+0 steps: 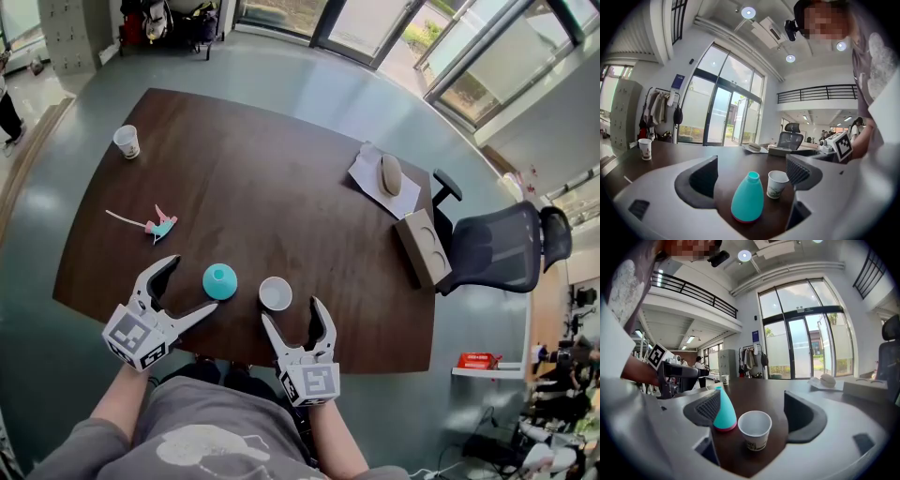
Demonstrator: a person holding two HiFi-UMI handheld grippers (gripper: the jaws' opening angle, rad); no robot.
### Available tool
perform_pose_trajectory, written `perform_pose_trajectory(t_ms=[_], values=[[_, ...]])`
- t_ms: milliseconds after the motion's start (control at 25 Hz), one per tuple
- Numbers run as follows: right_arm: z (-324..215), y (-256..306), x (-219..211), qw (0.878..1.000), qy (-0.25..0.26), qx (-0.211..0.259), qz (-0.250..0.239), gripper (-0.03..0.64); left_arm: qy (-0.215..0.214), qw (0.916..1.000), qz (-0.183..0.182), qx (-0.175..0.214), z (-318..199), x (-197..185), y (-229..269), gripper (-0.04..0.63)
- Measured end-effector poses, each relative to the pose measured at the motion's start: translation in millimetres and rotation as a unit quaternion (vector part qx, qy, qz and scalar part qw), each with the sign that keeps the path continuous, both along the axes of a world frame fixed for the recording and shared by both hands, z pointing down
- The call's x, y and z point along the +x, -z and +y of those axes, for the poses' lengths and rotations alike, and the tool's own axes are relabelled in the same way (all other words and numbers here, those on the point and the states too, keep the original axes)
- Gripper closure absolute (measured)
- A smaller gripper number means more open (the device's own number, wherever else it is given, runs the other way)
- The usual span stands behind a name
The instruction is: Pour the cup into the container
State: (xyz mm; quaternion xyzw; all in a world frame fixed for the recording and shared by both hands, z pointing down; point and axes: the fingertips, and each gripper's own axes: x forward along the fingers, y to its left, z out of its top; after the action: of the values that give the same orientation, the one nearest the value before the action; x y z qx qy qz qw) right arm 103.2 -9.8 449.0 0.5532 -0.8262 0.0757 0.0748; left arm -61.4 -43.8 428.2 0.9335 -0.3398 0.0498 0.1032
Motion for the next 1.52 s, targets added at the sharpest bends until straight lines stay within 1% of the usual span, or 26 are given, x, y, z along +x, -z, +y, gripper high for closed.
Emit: perform_pose_trajectory(t_ms=[40,120,200,240,320,360,400,440,520,640,680,800,920,960,1160,1320,1520], values=[[-0.6,5.4,-2.0,1.000,0.005,0.007,0.005,0.200,0.006,1.0000,0.004,0.002,-0.8,-1.8,5.8,0.135],[-1.2,15.3,-6.2,1.000,0.017,0.019,0.011,0.202,0.017,0.9998,0.010,0.004,-1.8,-4.7,15.3,0.168],[-1.3,22.3,-9.0,0.999,0.023,0.027,0.012,0.251,0.022,0.9997,0.010,0.004,-1.6,-5.6,21.5,0.200],[-1.4,23.5,-10.2,0.999,0.024,0.027,0.013,0.265,0.021,0.9997,0.011,0.005,-1.1,-5.5,23.6,0.216],[-1.5,24.7,-12.2,0.999,0.024,0.029,0.012,0.265,0.019,0.9997,0.014,0.002,0.0,-4.5,26.2,0.252],[-1.2,26.1,-12.5,0.999,0.022,0.032,0.012,0.280,0.018,0.9997,0.016,-0.002,0.7,-3.7,26.9,0.287],[-0.7,28.4,-12.3,0.999,0.018,0.036,0.012,0.313,0.017,0.9997,0.019,-0.005,1.4,-2.8,27.8,0.316],[-0.5,31.4,-12.1,0.999,0.015,0.040,0.010,0.351,0.016,0.9996,0.021,-0.007,2.0,-2.1,29.1,0.330],[-0.5,37.6,-13.2,0.999,0.015,0.047,0.005,0.401,0.015,0.9997,0.020,-0.008,2.9,-1.2,31.9,0.369],[-1.8,44.4,-15.5,0.998,0.020,0.057,0.005,0.427,0.017,0.9998,0.013,-0.004,4.3,0.2,35.1,0.466],[-2.5,46.7,-15.1,0.998,0.017,0.061,0.005,0.457,0.018,0.9998,0.013,0.000,4.8,0.8,36.4,0.487],[-5.0,56.2,-12.2,0.997,0.000,0.073,-0.009,0.515,0.022,0.9996,0.000,0.016,6.4,4.4,38.2,0.499],[-7.1,71.1,-10.4,0.996,-0.015,0.089,-0.017,0.600,0.016,0.9992,-0.017,0.032,9.0,13.4,42.1,0.502],[-8.0,75.2,-10.7,0.995,-0.018,0.093,-0.016,0.627,0.015,0.9991,-0.018,0.035,9.6,15.6,44.2,0.514],[-10.3,76.1,-6.8,0.995,-0.047,0.086,-0.024,0.627,0.026,0.9984,-0.013,0.048,10.7,17.3,49.4,0.583],[-10.9,67.8,-2.2,0.995,-0.065,0.074,-0.008,0.629,0.026,0.9984,-0.017,0.046,9.7,16.4,48.5,0.588],[-12.0,59.0,8.7,0.995,-0.089,0.052,-0.009,0.629,0.029,0.9987,-0.021,0.036,6.4,13.9,42.8,0.588]])
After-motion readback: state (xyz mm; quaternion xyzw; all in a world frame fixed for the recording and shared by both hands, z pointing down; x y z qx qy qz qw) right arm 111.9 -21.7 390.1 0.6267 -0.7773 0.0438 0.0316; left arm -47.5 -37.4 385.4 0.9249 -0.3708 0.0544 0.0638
